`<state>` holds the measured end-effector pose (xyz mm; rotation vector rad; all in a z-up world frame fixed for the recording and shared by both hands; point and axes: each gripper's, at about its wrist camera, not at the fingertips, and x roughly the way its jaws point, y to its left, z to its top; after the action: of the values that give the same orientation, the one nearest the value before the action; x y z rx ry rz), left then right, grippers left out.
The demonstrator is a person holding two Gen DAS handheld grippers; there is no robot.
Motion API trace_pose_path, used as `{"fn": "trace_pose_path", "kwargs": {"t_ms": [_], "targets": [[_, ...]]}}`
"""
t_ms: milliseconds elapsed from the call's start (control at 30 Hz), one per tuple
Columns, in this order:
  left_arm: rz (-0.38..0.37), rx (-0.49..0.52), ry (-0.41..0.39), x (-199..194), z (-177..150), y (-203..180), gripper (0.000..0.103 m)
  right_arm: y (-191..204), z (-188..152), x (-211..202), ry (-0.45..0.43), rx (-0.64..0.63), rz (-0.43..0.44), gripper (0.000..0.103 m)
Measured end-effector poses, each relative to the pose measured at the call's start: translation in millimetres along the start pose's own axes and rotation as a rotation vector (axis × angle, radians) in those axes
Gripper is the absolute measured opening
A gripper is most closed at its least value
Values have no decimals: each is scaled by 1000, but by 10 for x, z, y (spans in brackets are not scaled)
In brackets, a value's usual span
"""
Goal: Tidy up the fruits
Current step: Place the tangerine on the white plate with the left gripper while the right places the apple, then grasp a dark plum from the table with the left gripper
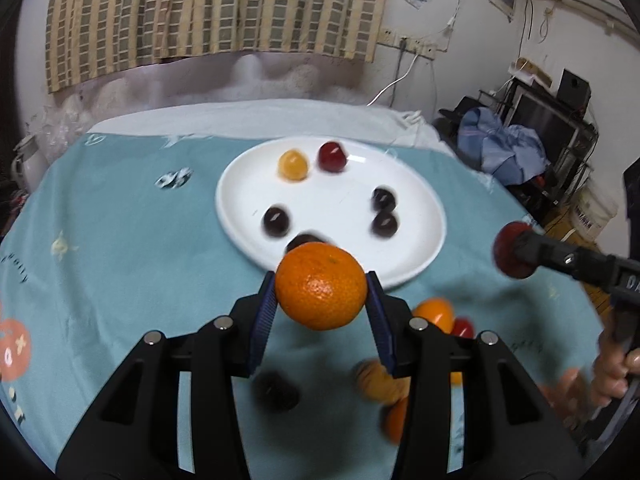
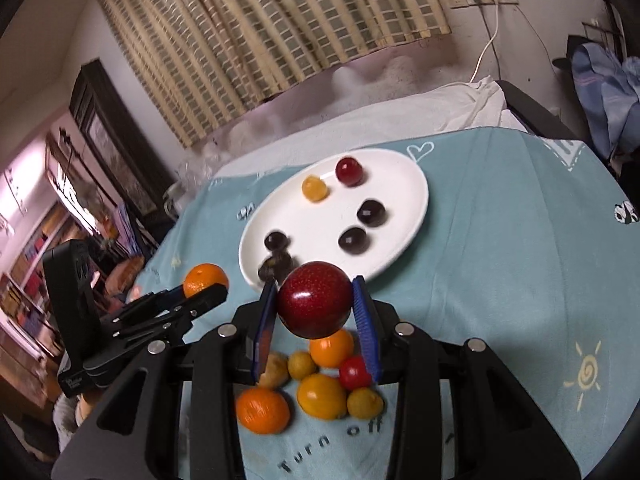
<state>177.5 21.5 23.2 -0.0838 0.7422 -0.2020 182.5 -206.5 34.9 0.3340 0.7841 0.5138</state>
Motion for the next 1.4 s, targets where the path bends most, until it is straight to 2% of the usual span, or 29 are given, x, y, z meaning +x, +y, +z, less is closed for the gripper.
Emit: {"fn": "trace_pose_path", "kwargs": {"t_ms": [100, 267, 367, 567, 633, 733, 833, 967, 1233, 1400], "targets": [[49, 15, -25, 124, 280, -73, 45, 16, 193, 72, -16, -8, -13, 38], [64, 24, -17, 441, 530, -144, 45, -65, 457, 308, -24, 5, -25, 38], [81, 42, 8, 665, 581, -182, 45, -172, 490, 481, 1, 19, -41, 38], [57, 26, 67, 1015, 534, -162, 45, -316, 485, 769, 49, 23, -78, 39], [57, 27, 78, 1065, 495, -145, 50, -339, 473, 818, 56, 32, -80, 41], [61, 23, 62, 1036, 486, -123, 56, -341, 460, 778, 35, 49, -83, 65], [57, 16, 43, 961, 508, -103, 59, -315, 478, 694, 1, 32, -86, 65], [76, 32, 21, 877, 520, -138, 61, -309, 504, 631, -2, 47, -61, 65], [178, 118, -57, 537, 432, -276, 70, -168, 502, 487, -8, 40, -32, 65], [223, 95, -114, 202, 281, -211, 79, -15, 401, 297, -19, 19, -18, 65]]}}
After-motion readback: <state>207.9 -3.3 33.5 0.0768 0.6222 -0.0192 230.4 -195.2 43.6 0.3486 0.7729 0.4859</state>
